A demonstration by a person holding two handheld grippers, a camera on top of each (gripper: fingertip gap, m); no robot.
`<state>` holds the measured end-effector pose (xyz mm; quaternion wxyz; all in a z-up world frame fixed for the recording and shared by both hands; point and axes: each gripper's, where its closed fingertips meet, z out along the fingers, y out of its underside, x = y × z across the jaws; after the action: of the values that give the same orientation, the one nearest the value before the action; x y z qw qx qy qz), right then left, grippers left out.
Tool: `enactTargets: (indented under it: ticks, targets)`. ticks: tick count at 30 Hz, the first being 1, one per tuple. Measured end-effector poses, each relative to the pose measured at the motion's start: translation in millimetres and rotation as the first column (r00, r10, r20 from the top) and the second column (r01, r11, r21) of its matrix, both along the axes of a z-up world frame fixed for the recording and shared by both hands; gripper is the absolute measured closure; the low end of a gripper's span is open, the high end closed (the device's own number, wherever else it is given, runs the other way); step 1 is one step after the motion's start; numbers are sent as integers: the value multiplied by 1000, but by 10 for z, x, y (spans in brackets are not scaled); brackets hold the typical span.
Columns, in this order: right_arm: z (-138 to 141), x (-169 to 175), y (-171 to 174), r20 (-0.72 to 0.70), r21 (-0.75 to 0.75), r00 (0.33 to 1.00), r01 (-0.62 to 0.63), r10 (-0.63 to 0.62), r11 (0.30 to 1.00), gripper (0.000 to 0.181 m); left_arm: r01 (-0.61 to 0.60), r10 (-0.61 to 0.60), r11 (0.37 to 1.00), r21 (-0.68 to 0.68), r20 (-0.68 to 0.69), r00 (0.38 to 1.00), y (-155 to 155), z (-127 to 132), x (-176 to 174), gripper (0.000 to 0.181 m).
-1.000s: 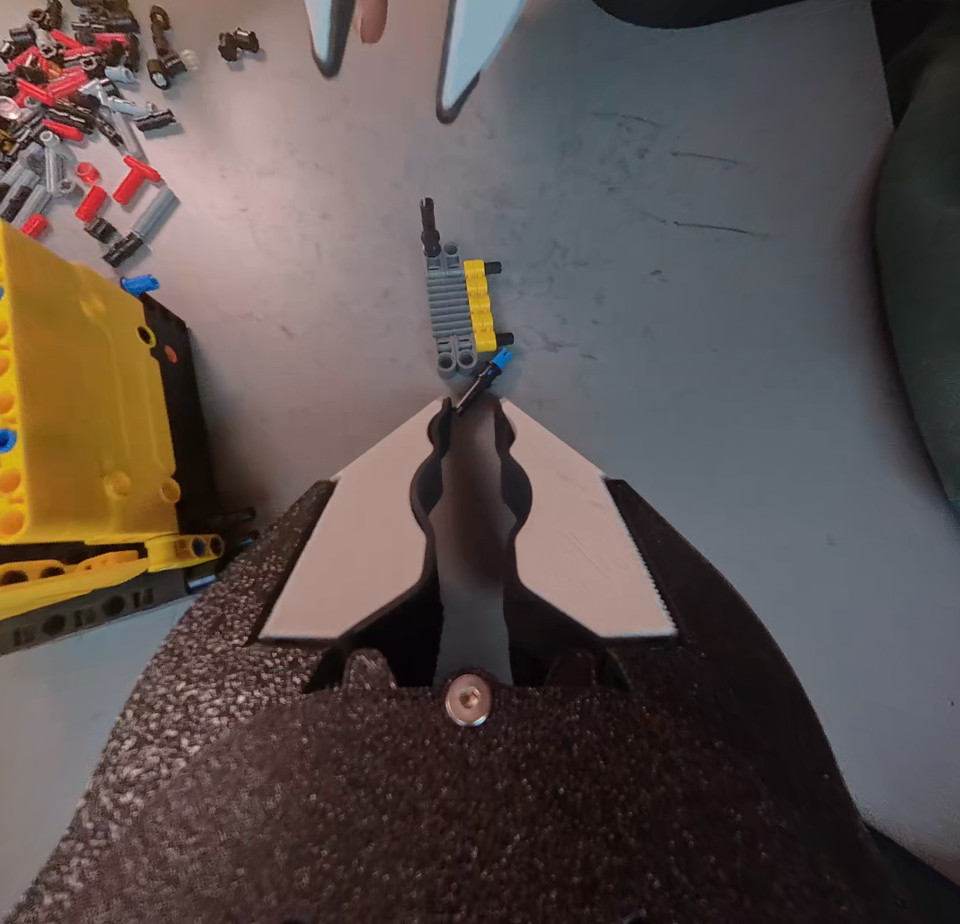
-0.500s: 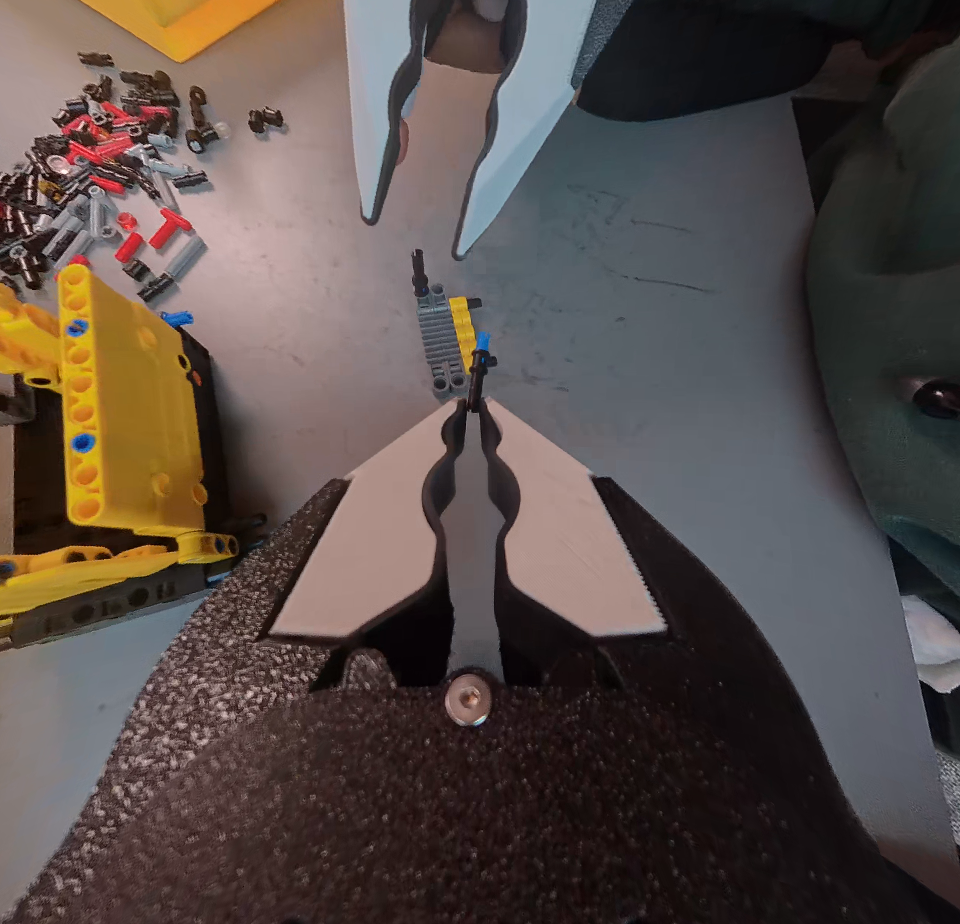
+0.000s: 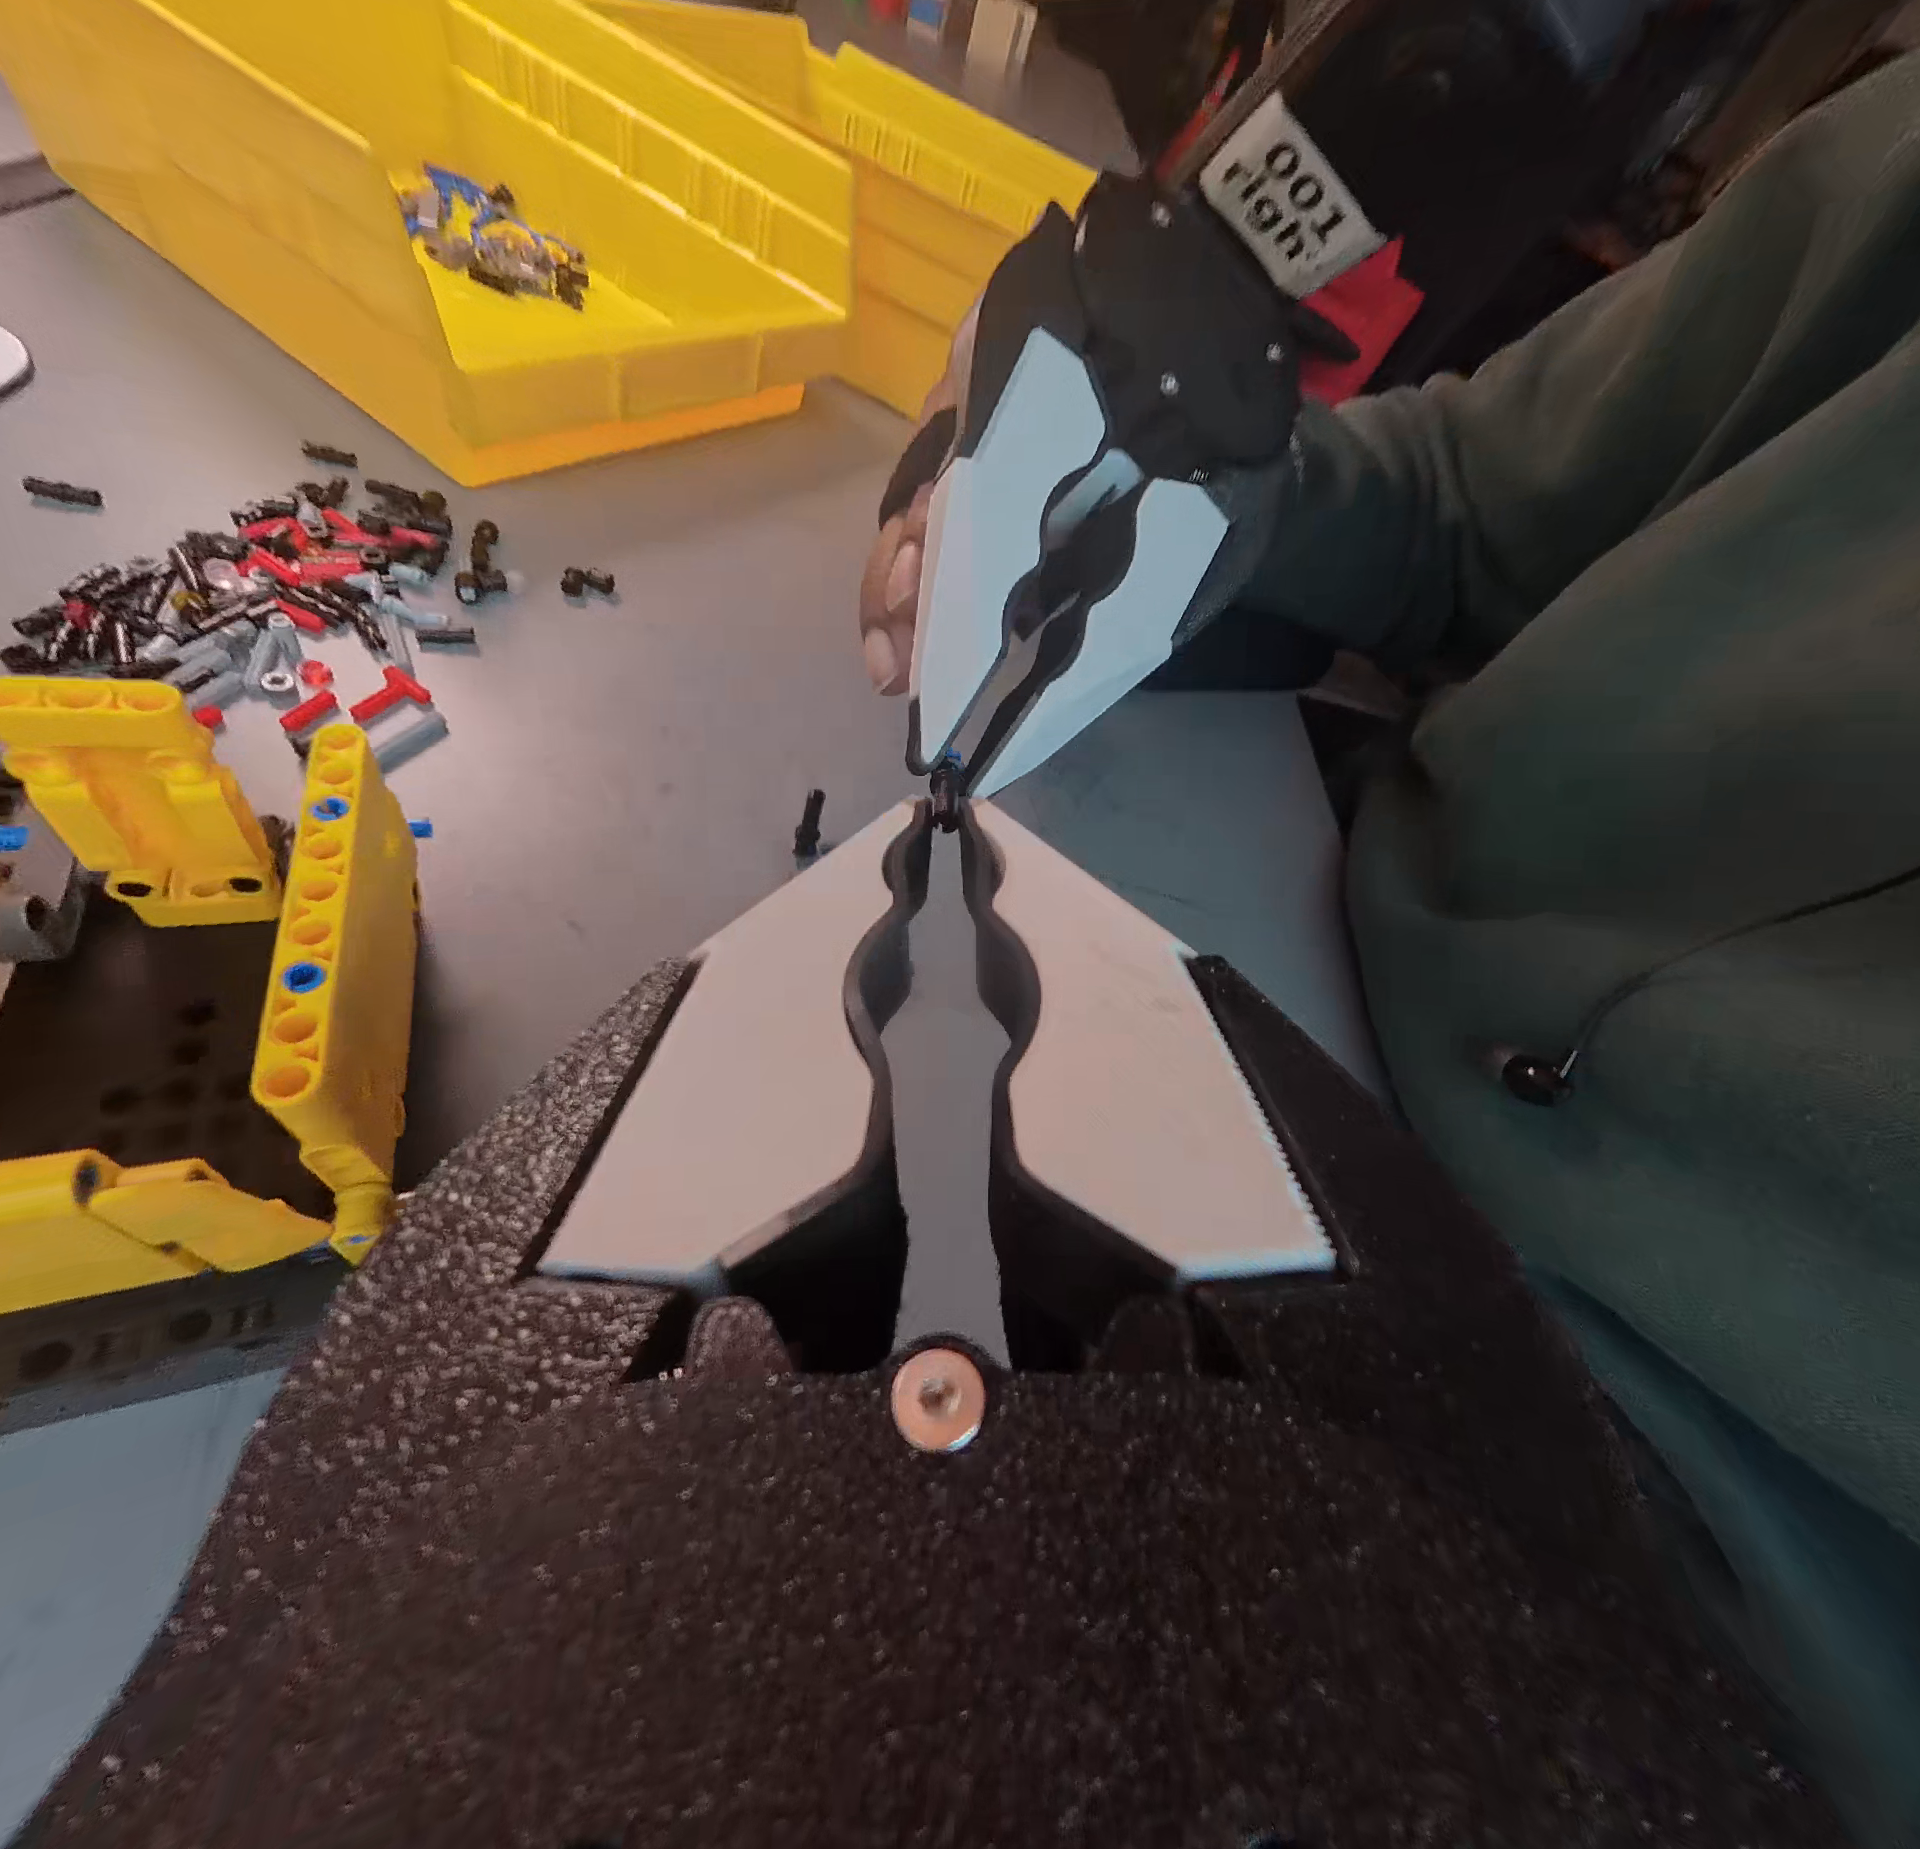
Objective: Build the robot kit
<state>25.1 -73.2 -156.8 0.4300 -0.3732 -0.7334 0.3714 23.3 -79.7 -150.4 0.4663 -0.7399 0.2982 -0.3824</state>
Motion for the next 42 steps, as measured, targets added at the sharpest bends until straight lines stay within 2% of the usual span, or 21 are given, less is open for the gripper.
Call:
enactTargets:
  ticks: [3, 5, 8, 12, 16, 23, 26, 28, 30, 32, 34, 37, 39, 40, 42]
  targets:
    - [214, -6, -6, -117, -70, 993, 1, -9, 998, 175, 2, -8, 999, 46, 125, 992, -5, 208, 33, 168]
    - [268, -13, -26, -152, -43, 988, 9, -16, 999, 175, 2, -14, 998, 71, 179, 984, -10, 298, 79, 168]
    - [290, -13, -35, -182, 27, 983, 31, -26, 999, 175, -27, 13, 997, 79, 170, 985, 32, 286, 95, 177]
    - [323, -10, -15, -213, 105, 976, 65, -42, 992, 175, -51, 38, 996, 80, 157, 987, 62, 272, 74, 171]
    - [303, -9, -9, -223, 183, 974, 85, -43, 979, 175, -45, 35, 997, 64, 146, 989, 64, 233, 96, 174]
    - [291, 10, -29, -232, 233, 972, 73, -17, 970, 175, -9, 4, 1000, 30, 182, 983, 37, 225, 130, 175]
    - [281, 8, -19, -219, 199, 975, 61, -16, 978, 175, -13, 8, 999, 30, 163, 987, 45, 217, 127, 176]
    - [184, 27, 34, -118, 98, 993, 20, -9, 995, 172, -38, 35, 998, 39, 87, 996, 77, 151, 97, 176]
    - [-37, 134, 143, 85, -30, 996, -32, 34, 999, 155, -71, 72, 996, 44, -20, 997, 108, 44, 5, 176]
    - [-333, 284, 259, 295, -103, 952, -59, 87, 993, 139, -107, 113, 993, 48, -160, 981, 136, -120, -103, 176]
    - [-573, 313, 352, 412, -96, 906, -64, 98, 993, 128, -110, 115, 993, 34, -252, 961, 131, -252, -131, 176]
    - [-750, 197, 281, 478, -107, 871, -68, 112, 992, 131, -116, 108, 993, -3, -343, 933, 128, -428, -127, 176]
    - [-828, 169, 222, 509, -76, 855, -65, 95, 995, 149, -125, 107, 992, -22, -390, 914, 121, -528, -150, 176]
    - [-808, 158, 205, 509, -89, 857, -36, 76, 995, 155, -129, 107, 991, -28, -399, 911, 119, -548, -158, 176]
    - [-816, 189, 246, 536, -71, 843, 85, -34, 994, 155, -129, 106, 991, -31, -401, 910, 111, -549, -157, 176]
